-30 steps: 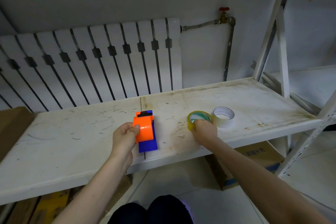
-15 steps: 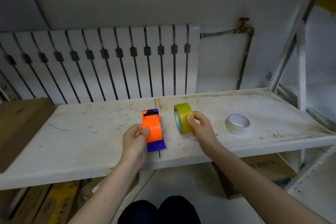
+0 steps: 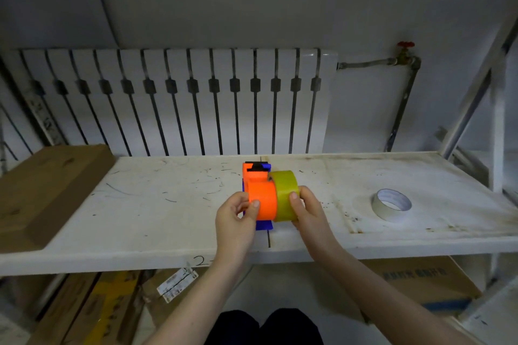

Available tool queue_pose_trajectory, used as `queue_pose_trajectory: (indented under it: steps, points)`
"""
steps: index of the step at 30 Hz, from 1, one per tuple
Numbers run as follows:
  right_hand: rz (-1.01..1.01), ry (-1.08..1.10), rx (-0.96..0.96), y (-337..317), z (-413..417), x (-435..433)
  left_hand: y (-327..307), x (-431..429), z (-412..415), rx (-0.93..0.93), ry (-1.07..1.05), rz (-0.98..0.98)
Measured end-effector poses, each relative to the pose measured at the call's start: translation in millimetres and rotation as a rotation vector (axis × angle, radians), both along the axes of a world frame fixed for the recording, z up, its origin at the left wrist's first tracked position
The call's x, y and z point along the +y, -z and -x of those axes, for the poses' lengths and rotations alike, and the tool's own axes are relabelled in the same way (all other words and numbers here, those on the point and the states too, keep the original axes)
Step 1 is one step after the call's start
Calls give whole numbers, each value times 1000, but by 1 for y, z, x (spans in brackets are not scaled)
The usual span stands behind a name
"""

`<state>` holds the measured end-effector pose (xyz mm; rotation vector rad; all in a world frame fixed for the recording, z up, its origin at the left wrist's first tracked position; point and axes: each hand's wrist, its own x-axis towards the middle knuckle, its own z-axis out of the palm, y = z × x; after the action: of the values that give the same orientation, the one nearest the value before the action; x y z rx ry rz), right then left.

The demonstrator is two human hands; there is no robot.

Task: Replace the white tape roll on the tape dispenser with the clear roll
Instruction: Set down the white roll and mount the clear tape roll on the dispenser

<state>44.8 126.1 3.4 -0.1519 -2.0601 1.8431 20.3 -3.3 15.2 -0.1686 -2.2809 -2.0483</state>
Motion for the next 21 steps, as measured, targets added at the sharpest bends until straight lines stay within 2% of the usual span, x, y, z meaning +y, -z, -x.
queue_pose_trajectory:
  steps: [8,14,21]
  points:
    - [-83,-66,-58,7,-1,-6,5,-2,0,-23,5,-23]
    - [-303,-52,-52,16,2,-2,5,-5,4,-48,82,-30]
    - [-356,-68,-7,24,-1,7,7,-4,7,-112,161,-85]
